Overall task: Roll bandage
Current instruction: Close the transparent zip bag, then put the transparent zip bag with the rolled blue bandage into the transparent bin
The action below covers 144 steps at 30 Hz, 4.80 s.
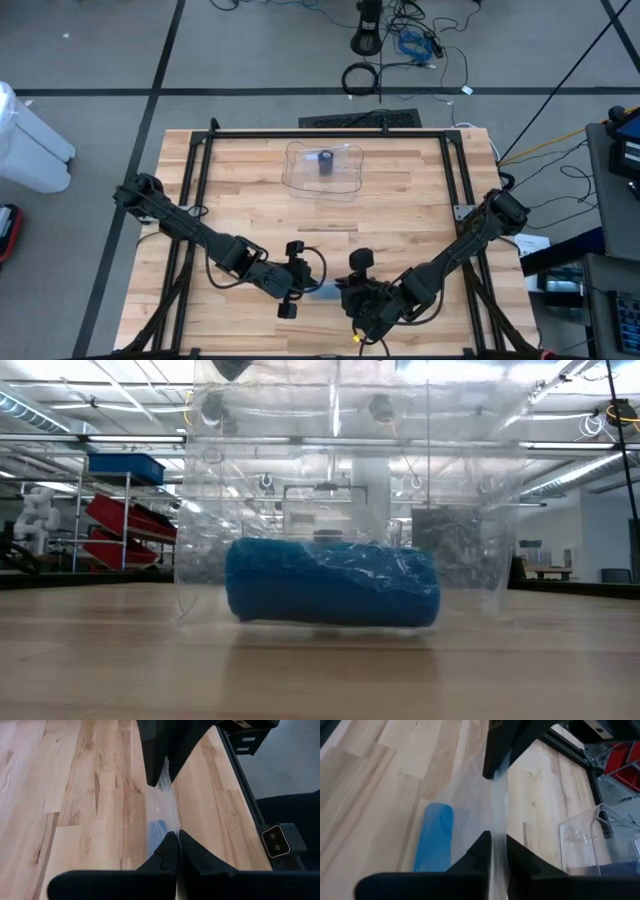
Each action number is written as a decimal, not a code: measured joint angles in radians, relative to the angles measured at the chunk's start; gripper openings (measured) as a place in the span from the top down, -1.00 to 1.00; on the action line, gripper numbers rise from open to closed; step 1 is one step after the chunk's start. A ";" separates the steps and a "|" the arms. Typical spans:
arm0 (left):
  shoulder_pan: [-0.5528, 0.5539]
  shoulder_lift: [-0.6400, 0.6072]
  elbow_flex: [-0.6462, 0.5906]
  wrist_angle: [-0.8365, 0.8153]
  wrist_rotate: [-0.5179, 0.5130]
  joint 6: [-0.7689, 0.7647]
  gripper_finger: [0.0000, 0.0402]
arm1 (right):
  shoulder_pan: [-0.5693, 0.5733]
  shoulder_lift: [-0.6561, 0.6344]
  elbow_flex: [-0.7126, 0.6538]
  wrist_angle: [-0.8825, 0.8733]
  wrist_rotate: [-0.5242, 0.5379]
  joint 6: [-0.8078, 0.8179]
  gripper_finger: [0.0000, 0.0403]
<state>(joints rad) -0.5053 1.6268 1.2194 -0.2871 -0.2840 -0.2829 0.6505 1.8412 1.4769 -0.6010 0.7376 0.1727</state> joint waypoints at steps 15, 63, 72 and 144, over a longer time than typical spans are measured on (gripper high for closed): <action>0.000 0.000 0.002 0.001 0.020 -0.001 1.00 | -0.002 0.000 0.000 -0.001 0.043 0.071 1.00; 0.000 -0.001 0.002 -0.003 0.024 0.000 1.00 | -0.054 0.000 -0.001 0.104 -0.172 0.018 0.76; 0.000 -0.001 0.001 -0.007 0.024 0.000 1.00 | -0.054 0.000 -0.001 0.106 -0.187 0.028 0.74; -0.049 -0.056 0.000 -0.127 -0.139 -0.018 1.00 | -0.004 0.032 0.001 -0.031 -0.028 0.280 1.00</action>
<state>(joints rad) -0.5539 1.5711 1.2194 -0.4143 -0.4232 -0.3012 0.6460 1.8733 1.4776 -0.6319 0.7100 0.4527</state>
